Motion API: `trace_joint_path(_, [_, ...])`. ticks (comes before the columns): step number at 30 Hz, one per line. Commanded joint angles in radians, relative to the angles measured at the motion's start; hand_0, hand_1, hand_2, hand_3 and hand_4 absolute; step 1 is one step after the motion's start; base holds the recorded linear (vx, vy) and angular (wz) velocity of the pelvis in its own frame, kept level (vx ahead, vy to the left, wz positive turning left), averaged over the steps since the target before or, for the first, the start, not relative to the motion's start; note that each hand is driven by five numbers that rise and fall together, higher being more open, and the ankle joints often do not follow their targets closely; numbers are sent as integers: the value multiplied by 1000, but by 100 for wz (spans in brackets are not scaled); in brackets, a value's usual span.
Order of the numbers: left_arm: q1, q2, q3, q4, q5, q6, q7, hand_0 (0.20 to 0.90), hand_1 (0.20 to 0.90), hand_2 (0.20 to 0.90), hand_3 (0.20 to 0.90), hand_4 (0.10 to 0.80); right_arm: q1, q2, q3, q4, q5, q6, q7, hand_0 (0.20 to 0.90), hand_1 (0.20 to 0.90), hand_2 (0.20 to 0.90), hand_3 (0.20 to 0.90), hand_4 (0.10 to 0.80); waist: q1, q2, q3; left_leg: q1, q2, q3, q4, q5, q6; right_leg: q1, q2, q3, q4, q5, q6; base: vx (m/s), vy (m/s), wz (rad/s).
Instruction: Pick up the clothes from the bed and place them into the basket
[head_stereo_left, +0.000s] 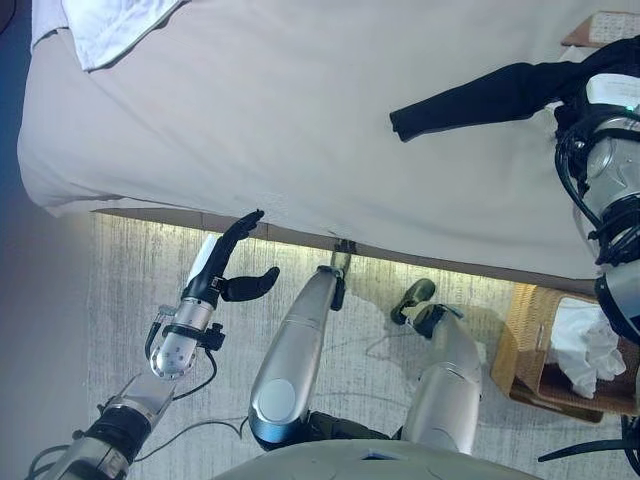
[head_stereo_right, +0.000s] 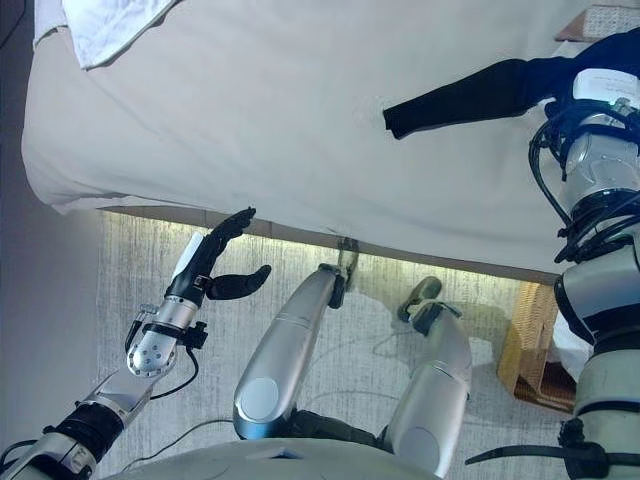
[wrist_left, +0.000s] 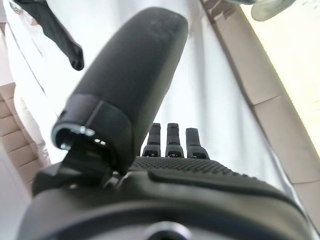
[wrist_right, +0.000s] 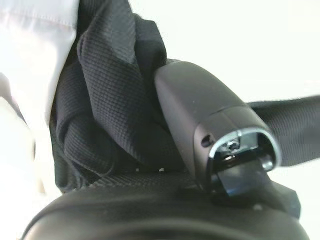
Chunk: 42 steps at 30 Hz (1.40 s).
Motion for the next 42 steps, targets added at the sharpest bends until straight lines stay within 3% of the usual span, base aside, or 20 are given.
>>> trace_joint_path(1, [46, 14, 45, -62, -43, -47, 3, 900, 900, 900, 900, 800, -29, -163, -39, -26, 80, -14, -79, 300, 300, 300, 200, 100, -11, 14, -34, 136, 50, -2, -117, -34, -33, 98, 51, -6, -28, 13, 16, 25, 19, -18])
trace_joint_path(7, [33, 5, 49, -3, -40, -6, -20, 900, 900, 900, 900, 800, -5, -176, -121, -86, 218, -73, -71, 300, 300, 300, 200, 100, -39, -27, -39, 334, 72, 14, -230, -11, -54, 289, 65, -1, -160, 32, 33, 48, 15, -18])
trace_joint_path(8, [33, 4, 50, 4, -42, 3, -29, 900, 900, 900, 900, 800, -3, -182, -132, -97, 238, -84, -66, 300, 300, 300, 200, 100, -43, -31, -54, 341, 77, 22, -253, 18, -49, 300, 67, -14, -191, 62, 25, 30, 23, -20])
trace_joint_path(14, [22, -26, 19, 106, -25, 45, -55, 900, 900, 900, 900, 800, -24, -212, -183, -147, 441, -135, 16, 300, 300, 300, 200, 100, -70, -98, -177, 492, 96, 37, -355, 13, -70, 476, 114, -9, -354, 76, 41, 146, -21, -19])
trace_joint_path(17, [23, -38, 18, 138, -16, 46, -73, 900, 900, 900, 900, 800, -31, -228, -194, -146, 484, -152, 28, 300, 300, 300, 200, 100, -74, -114, -211, 534, 97, 42, -388, 14, -76, 526, 130, -10, -401, 80, 45, 139, -44, -9])
trace_joint_path(32, [9, -132, 0, 422, 33, 29, -159, 900, 900, 900, 900, 800, -274, -265, -100, -175, 825, -197, 102, 300, 300, 300, 200, 100, -108, -180, -394, 667, 112, 74, -527, 47, -107, 666, 169, -9, -565, 115, 59, 55, -5, -4])
trace_joint_path(42, [-35, -151, 17, 503, 52, 12, -156, 900, 900, 900, 900, 800, -392, -305, -10, -221, 833, -196, 32, 300, 300, 300, 200, 100, -145, -207, -452, 712, 115, 104, -574, 53, -109, 695, 183, 8, -606, 135, 70, -3, 0, -5])
